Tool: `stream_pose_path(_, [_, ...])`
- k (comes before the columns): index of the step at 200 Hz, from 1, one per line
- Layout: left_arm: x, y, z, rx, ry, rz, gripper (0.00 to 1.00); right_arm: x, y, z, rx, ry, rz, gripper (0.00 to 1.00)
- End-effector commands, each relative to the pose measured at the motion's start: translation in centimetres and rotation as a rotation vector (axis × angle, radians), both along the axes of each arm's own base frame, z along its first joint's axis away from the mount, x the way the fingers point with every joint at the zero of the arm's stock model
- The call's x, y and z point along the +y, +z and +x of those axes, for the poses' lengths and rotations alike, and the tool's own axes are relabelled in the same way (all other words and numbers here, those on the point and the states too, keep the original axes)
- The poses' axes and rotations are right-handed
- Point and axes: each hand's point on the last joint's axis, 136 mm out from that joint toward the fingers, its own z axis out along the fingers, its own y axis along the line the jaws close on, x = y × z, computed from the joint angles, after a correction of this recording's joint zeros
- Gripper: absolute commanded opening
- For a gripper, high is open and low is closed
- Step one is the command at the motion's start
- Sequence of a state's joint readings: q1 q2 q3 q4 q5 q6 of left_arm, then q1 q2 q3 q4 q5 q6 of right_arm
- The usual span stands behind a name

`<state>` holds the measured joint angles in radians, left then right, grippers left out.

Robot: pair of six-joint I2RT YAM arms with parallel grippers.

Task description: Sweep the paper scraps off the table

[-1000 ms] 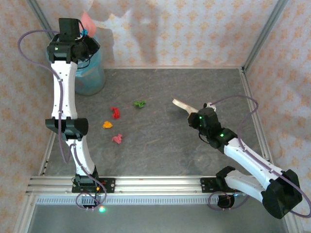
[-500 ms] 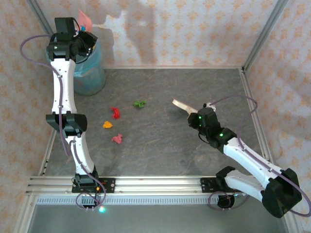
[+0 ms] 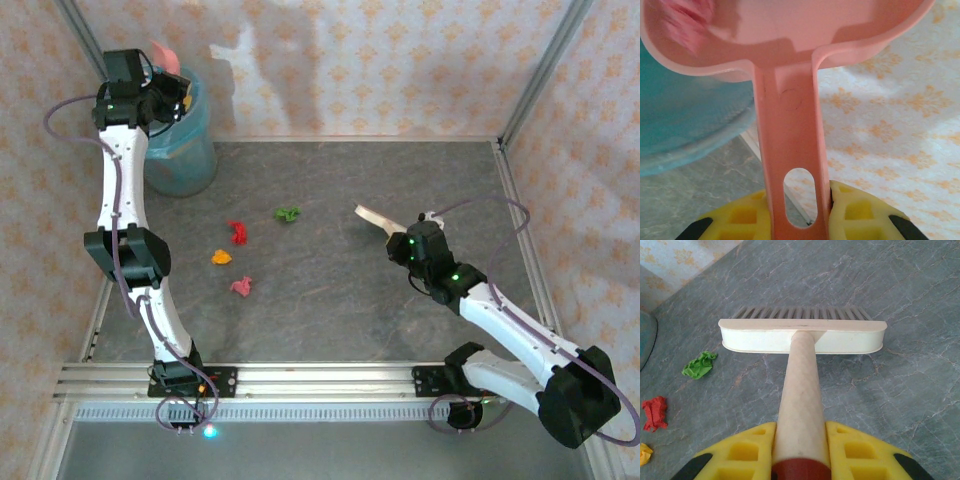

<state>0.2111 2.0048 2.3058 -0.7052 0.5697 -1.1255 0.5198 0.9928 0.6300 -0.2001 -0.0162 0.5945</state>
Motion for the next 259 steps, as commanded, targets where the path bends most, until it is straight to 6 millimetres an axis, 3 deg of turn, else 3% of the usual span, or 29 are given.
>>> stream_pose_path(1, [-1.1,4.1,-0.5,-0.126,-0.053,-0.056,0.00,-0.1,1.3,0.8,-0.047,-0.026,0.029,0.00])
stream_pose_path(81, [-1.1,4.6,-1.2,-0.141,-0.052,-0.078,0.00,-0.2,1.3,0.8,-0.046,-0.027,0.030,0.00])
stream_pose_path(84, [-1.3,5.9,-2.0,-0.167,-0.055,-0.071,0.00,-0.2,1.3,0.8,-0.046,-0.027,0.030,0.00])
stream_pose_path(93, [-1.3,6.5,-2.5,-0.180,-0.053,-0.064,0.00,-0.2,1.2,0.8,-0.046,-0.028,0.031,0.00])
stream_pose_path(139, [-1.1,7.5,-4.4,-0.218,-0.012,-0.048,0.00,-0.2,1.3,0.8,-0.046,-0.028,0.032,0.00])
stream_pose_path(178, [-2.0,7.6,-5.8,-0.214,-0.022,-0.057,0.00,-0.2,1.3,0.8,-0.046,-0.029,0.033,0.00])
stream_pose_path(232, [-7.1,9.7,-10.8,-0.247,-0.080,0.038,0.00,-0.2,1.2,0.8,-0.044,-0.032,0.032,0.00])
stream_pose_path(259, [-10.9,8.7,-13.3,-0.224,-0.137,0.073,0.00,-0.2,1.2,0.8,-0.043,-0.033,0.034,0.00])
